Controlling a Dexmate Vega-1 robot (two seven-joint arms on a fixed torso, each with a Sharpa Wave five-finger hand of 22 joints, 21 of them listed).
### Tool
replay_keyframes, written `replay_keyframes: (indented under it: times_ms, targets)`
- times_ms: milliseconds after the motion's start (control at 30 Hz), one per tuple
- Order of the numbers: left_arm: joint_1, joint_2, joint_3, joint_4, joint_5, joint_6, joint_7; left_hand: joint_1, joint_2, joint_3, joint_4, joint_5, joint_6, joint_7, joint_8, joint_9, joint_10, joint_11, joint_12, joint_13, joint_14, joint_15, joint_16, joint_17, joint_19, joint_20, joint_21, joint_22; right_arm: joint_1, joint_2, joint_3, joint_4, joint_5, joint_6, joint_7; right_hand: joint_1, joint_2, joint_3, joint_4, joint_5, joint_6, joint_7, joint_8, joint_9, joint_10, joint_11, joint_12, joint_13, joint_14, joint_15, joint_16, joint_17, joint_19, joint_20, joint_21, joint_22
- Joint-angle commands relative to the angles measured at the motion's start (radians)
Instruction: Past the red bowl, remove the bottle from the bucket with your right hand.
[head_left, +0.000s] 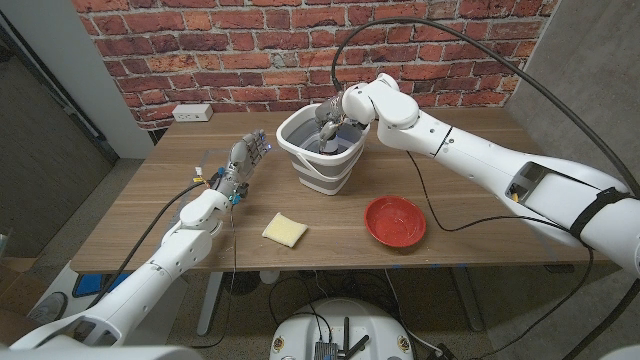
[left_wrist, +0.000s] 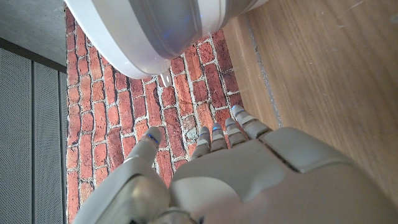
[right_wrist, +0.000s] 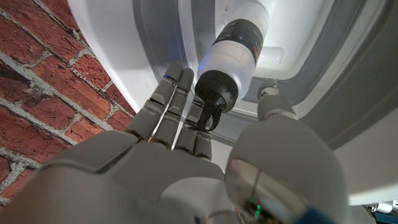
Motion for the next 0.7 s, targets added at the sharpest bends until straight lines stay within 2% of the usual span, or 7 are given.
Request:
replay_keyframes:
  times_ms: [33, 100, 200, 333, 600, 700]
  targets:
    - [-0.003, -0.004, 0.003, 0.004, -0.006, 0.004, -0.005, -0.012, 0.056, 0.007, -0.002, 0.002, 0.012, 0.001, 0.005, 0.004, 0.009, 0.003, 0.010, 0.004, 0.013, -0.002, 0.001, 0.003, 0.009, -0.050, 0.005, 0.003, -0.022, 0.006, -0.007, 0.009, -0.024, -0.012, -0.047, 0.025, 0.005, 0.009, 0.006, -0.001, 0.039, -0.015, 0.018, 0.005, 0.031, -0.014, 0.011, 0.007, 0.035, -0.157, 0.008, 0.002, 0.027, -0.016, 0.017, 0.004]
    - [-0.004, -0.005, 0.004, 0.005, -0.005, 0.003, -0.006, -0.013, 0.055, 0.007, -0.002, 0.002, 0.012, 0.001, 0.005, 0.004, 0.010, 0.003, 0.009, 0.004, 0.014, -0.001, 0.002, 0.003, 0.011, -0.049, 0.005, 0.003, -0.024, 0.006, -0.005, 0.009, -0.023, -0.011, -0.051, 0.044, 0.012, 0.019, 0.004, 0.001, 0.064, -0.022, 0.029, 0.006, 0.060, -0.024, 0.019, 0.010, 0.053, -0.163, 0.007, -0.001, 0.039, -0.026, 0.024, 0.004]
    - [-0.002, -0.004, 0.004, 0.003, -0.006, 0.005, -0.003, -0.013, 0.055, 0.007, -0.002, 0.001, 0.013, 0.000, 0.004, 0.005, 0.011, 0.002, 0.009, 0.004, 0.017, 0.000, 0.002, 0.003, 0.011, -0.048, 0.005, 0.003, -0.021, 0.009, -0.010, 0.013, -0.027, -0.010, -0.044, 0.061, 0.018, 0.028, 0.002, 0.003, 0.075, -0.027, 0.035, 0.006, 0.074, -0.044, 0.023, 0.012, 0.068, -0.165, 0.005, -0.004, 0.050, -0.036, 0.032, 0.004]
    - [0.001, -0.002, 0.002, -0.001, -0.006, 0.008, 0.000, -0.014, 0.055, 0.008, -0.002, 0.001, 0.013, 0.000, 0.004, 0.005, 0.013, 0.002, 0.010, 0.004, 0.017, 0.001, 0.002, 0.003, 0.012, -0.048, 0.005, 0.003, -0.021, 0.009, -0.012, 0.016, -0.029, -0.006, -0.046, 0.096, 0.024, 0.042, -0.003, 0.006, 0.101, -0.036, 0.049, 0.007, 0.094, -0.058, 0.027, 0.016, 0.094, -0.170, 0.007, -0.003, 0.064, -0.046, 0.042, 0.004]
    - [-0.001, -0.003, 0.004, 0.000, -0.006, 0.011, -0.002, -0.015, 0.055, 0.009, -0.001, 0.001, 0.014, -0.003, 0.003, 0.005, 0.016, 0.004, 0.009, 0.004, 0.020, 0.003, 0.001, 0.003, 0.013, -0.047, 0.004, 0.003, -0.023, 0.009, -0.005, 0.025, -0.014, 0.011, -0.061, 0.146, 0.037, 0.057, -0.001, 0.007, 0.154, -0.057, 0.079, 0.008, 0.145, -0.068, 0.040, 0.024, 0.163, -0.179, 0.019, 0.003, 0.102, -0.072, 0.068, 0.005]
    - [-0.004, -0.005, 0.006, 0.004, -0.007, 0.012, -0.004, -0.016, 0.054, 0.010, -0.001, 0.001, 0.014, -0.004, 0.003, 0.005, 0.017, 0.005, 0.009, 0.004, 0.021, 0.004, 0.001, 0.004, 0.014, -0.046, 0.004, 0.003, -0.022, 0.010, -0.002, 0.026, -0.010, 0.012, -0.065, 0.167, 0.042, 0.061, 0.000, 0.005, 0.184, -0.062, 0.097, 0.009, 0.181, -0.076, 0.050, 0.028, 0.210, -0.180, 0.028, 0.008, 0.126, -0.084, 0.086, 0.006]
